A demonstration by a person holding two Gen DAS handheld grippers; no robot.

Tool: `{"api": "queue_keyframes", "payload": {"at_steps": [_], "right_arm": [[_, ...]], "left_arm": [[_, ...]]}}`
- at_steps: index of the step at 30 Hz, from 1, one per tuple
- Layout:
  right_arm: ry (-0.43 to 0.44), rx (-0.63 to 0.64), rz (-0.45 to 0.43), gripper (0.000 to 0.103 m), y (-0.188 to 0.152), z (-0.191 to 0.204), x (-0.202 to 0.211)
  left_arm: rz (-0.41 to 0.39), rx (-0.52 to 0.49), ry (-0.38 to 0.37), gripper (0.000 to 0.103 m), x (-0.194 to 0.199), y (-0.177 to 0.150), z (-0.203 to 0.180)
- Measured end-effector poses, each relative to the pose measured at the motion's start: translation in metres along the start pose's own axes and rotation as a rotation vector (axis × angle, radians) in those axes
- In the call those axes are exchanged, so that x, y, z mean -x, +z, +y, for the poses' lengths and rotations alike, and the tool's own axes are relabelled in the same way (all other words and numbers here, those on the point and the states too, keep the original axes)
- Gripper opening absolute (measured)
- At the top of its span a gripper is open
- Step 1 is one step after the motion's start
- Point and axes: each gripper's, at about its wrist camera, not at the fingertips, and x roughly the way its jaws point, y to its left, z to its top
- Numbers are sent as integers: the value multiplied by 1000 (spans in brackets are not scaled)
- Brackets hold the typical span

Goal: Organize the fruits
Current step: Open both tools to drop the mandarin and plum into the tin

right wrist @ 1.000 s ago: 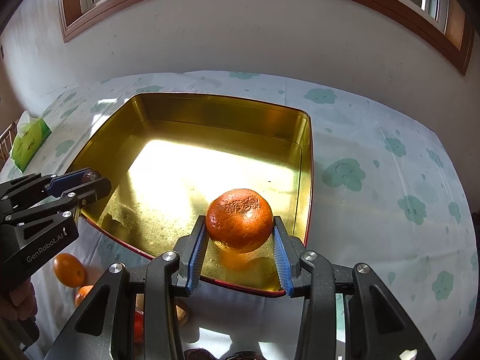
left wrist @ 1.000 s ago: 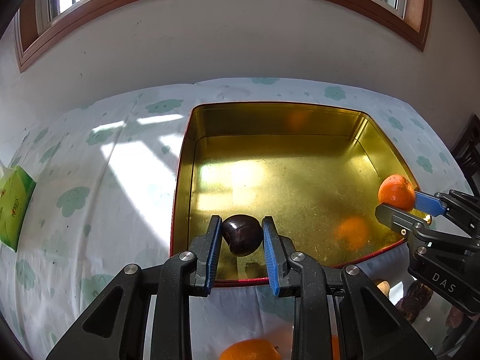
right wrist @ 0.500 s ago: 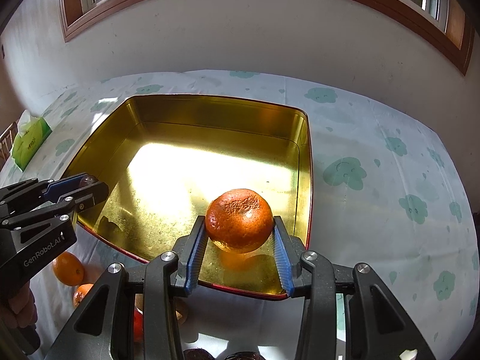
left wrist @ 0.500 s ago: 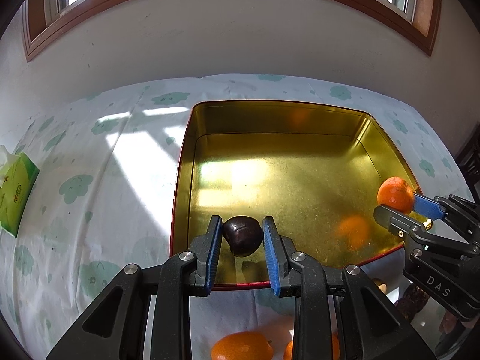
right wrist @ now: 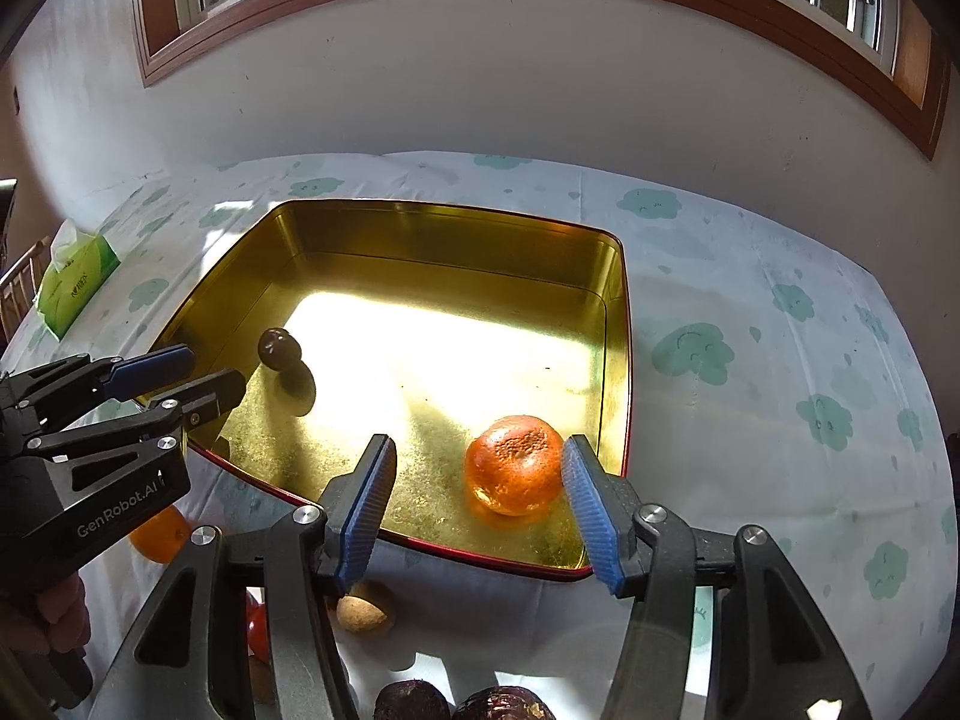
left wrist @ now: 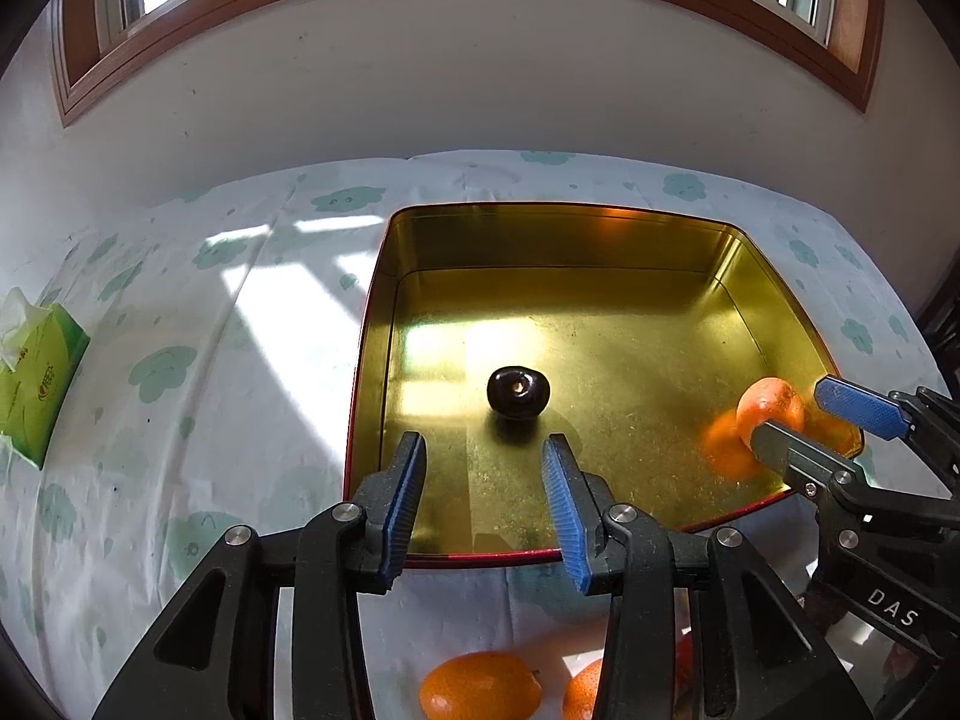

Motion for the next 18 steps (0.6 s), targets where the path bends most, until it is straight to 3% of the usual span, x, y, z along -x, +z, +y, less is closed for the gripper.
{"api": "queue_keyframes", "payload": {"at_steps": [18], "right_arm": [[8, -26, -87, 55, -18, -6, 54]], "left_arm": [[-82, -22, 6, 42, 56, -20, -9]]}}
